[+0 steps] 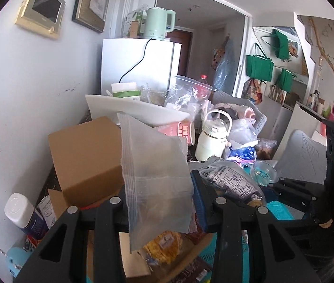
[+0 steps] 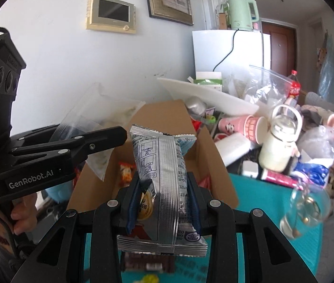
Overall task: Organize snacks
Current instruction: 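Lift the silver bag and clear pastry bag and carry them toward the box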
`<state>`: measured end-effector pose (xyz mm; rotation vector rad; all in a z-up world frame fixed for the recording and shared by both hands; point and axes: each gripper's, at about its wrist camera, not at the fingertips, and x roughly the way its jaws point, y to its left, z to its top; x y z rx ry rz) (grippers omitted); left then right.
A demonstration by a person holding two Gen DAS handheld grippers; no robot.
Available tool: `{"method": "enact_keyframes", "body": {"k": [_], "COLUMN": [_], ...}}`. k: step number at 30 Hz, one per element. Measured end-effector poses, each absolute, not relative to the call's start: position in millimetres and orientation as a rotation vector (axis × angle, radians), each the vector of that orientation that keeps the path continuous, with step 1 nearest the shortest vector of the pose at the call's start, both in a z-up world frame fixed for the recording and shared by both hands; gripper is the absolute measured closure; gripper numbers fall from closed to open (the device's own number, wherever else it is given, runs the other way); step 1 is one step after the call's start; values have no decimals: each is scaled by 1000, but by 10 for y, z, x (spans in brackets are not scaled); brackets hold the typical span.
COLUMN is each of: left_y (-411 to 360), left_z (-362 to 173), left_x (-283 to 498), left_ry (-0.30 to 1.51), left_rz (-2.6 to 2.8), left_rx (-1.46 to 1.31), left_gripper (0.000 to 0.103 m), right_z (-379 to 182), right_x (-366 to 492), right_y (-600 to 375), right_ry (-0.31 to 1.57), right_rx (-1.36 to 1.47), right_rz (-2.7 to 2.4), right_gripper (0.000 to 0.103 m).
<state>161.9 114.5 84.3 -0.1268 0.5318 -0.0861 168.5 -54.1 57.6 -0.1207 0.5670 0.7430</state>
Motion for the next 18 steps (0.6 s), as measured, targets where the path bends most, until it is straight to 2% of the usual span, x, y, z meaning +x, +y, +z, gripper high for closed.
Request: {"method": "enact_keyframes", "body": {"k": [18], "left_y": [1572], "left_z": [264], "left_x": [2343], "left_ry": [668], "left_rz": [94], "left_rx": [-154], "left_gripper": [66], "right_z": [325], "right_x": [2350], "right_y": [87], "right_ry": [613], "right_rx": [-147], "right_rz": [773], "right_gripper": [68]}}
